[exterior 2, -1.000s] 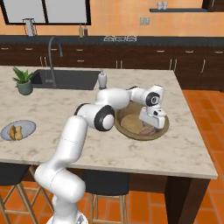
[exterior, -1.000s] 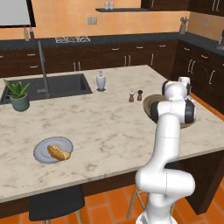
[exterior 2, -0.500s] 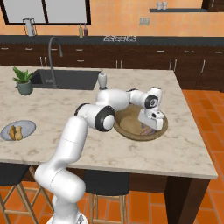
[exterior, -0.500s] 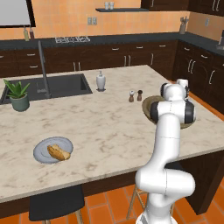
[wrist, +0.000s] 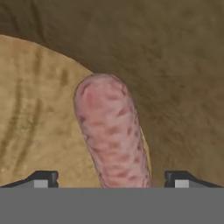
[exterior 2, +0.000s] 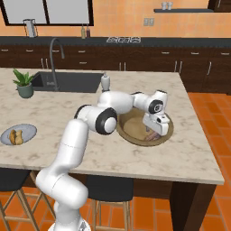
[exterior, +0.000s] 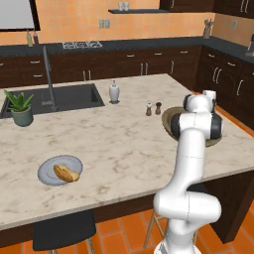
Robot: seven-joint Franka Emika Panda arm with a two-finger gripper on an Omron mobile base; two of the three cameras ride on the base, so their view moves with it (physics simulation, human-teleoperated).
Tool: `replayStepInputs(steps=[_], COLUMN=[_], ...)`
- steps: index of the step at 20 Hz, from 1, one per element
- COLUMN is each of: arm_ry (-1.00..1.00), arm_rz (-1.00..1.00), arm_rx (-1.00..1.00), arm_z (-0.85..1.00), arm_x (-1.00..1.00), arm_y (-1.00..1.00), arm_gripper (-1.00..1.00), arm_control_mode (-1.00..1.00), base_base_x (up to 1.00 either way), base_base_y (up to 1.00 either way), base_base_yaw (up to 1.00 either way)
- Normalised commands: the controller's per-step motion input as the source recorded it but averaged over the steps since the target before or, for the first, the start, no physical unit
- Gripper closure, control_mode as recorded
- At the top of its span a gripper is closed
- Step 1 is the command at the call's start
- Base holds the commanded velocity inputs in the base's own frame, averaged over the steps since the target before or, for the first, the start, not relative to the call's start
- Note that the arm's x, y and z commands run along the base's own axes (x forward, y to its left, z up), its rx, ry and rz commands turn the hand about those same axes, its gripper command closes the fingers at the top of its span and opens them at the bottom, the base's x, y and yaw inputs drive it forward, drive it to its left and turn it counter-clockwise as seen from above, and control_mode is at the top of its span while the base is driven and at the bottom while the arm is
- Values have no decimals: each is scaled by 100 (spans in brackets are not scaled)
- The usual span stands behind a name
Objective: Place one bun and one sausage from the bowl on each plate.
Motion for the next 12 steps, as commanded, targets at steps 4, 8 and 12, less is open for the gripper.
replayStepInputs(steps=[4,8,12], arm_ry=[-16,-11,-9], arm_rz=[0,0,0], arm_rx=[1,0,0], arm_z=[-34,-23,-11], arm_x=[-16,-2,-1], arm_y=[13,31,38], arm_gripper=[100,100,100], arm_control_mode=[-100,-100,-100], base_base_x=[0,0,0], base_base_y=[0,0,0], base_base_yaw=[0,0,0])
